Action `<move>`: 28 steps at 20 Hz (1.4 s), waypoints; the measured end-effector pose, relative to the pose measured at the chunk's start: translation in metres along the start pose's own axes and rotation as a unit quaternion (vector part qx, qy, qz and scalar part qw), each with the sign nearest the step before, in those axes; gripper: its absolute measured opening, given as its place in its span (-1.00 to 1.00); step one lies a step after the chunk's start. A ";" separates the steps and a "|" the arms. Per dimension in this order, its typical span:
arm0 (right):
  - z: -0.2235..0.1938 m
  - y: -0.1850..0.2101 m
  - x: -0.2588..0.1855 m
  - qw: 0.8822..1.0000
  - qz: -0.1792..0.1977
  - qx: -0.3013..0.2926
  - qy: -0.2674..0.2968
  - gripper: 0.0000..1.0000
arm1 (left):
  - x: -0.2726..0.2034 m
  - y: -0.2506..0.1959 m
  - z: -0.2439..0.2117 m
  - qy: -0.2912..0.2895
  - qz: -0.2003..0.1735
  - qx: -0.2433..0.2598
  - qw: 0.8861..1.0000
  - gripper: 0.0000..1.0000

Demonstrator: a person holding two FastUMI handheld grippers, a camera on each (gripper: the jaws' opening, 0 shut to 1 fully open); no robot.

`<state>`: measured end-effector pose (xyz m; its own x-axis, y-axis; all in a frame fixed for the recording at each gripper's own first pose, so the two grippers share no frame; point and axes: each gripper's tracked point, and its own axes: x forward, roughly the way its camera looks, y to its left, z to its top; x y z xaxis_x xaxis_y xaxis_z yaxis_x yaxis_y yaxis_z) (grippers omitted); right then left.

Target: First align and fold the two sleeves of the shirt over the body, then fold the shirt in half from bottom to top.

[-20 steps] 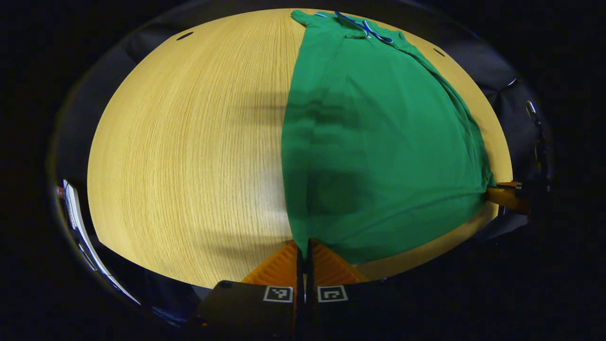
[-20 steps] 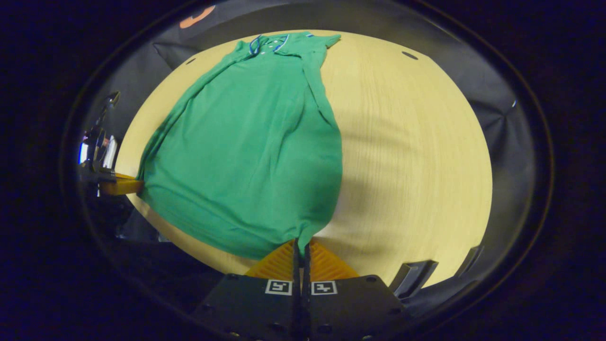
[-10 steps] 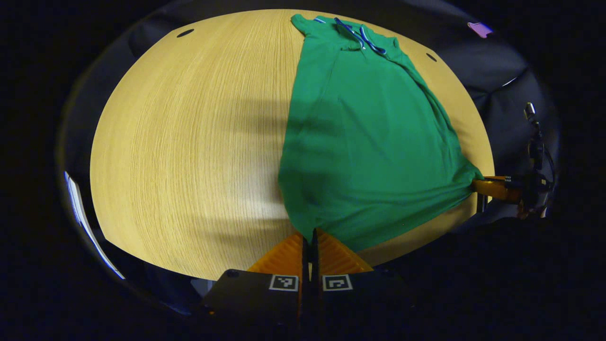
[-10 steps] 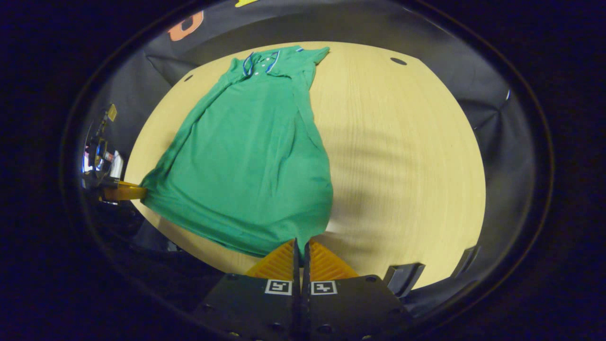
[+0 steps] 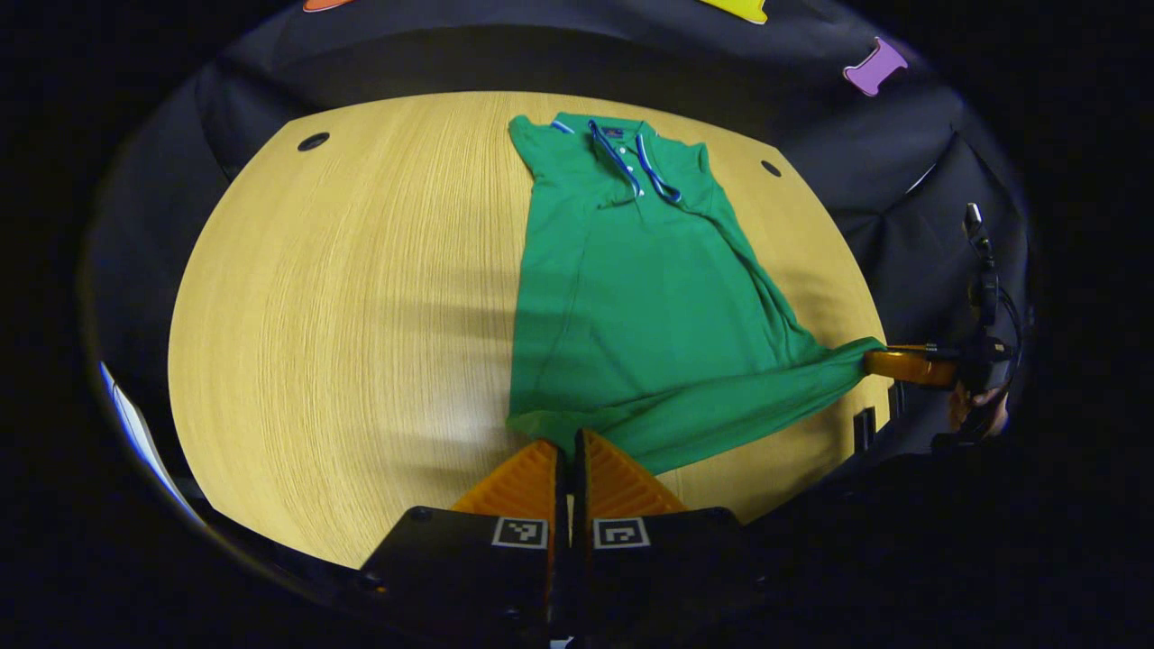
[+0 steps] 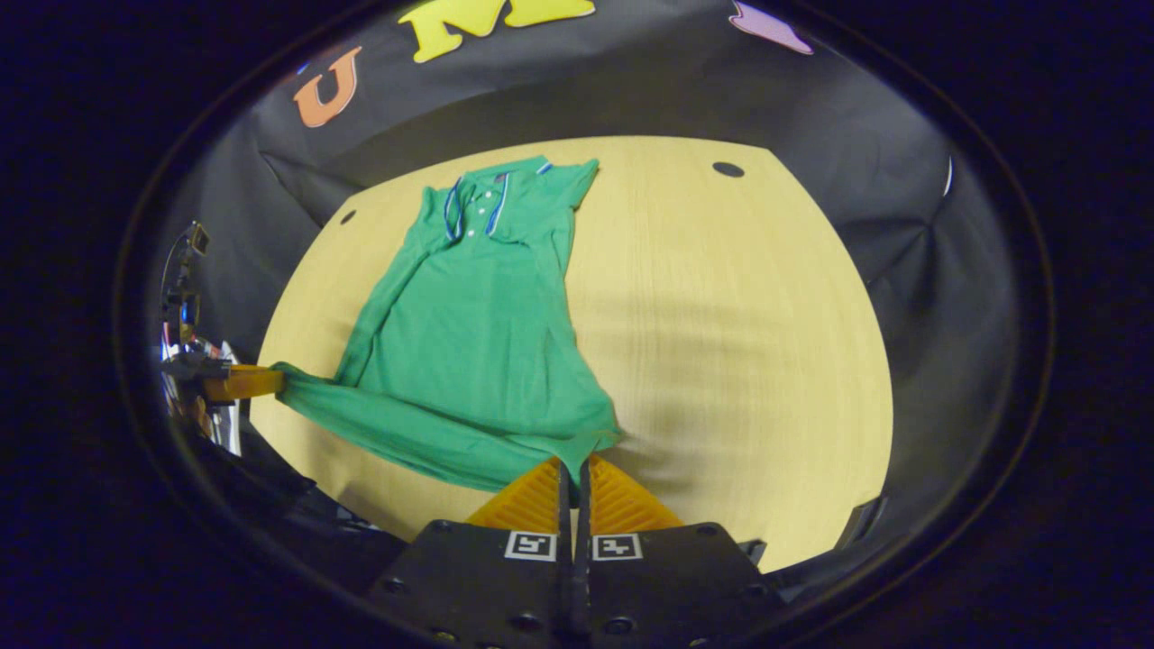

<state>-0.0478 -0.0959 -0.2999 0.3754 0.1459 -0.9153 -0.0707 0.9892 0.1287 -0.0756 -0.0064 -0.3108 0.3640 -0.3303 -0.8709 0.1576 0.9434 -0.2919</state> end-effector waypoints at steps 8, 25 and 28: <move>0.112 0.009 -0.026 0.994 0.010 0.027 -0.109 -1.00 | -0.012 0.009 0.102 -0.109 0.026 -0.003 0.994 -0.89; 0.336 0.031 0.026 0.972 0.007 -0.009 -0.234 -1.00 | 0.044 0.051 0.303 -0.250 0.096 0.015 0.963 -0.89; 0.351 0.027 0.063 0.971 0.006 -0.019 -0.238 -1.00 | 0.077 0.058 0.315 -0.259 0.093 0.001 0.961 -0.89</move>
<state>0.2979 -0.0542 -0.2198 0.7581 0.1567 -0.6330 -0.1079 0.9875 0.1153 0.2509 0.0132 -0.2707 0.7945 -0.1273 -0.5938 0.0464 0.9876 -0.1497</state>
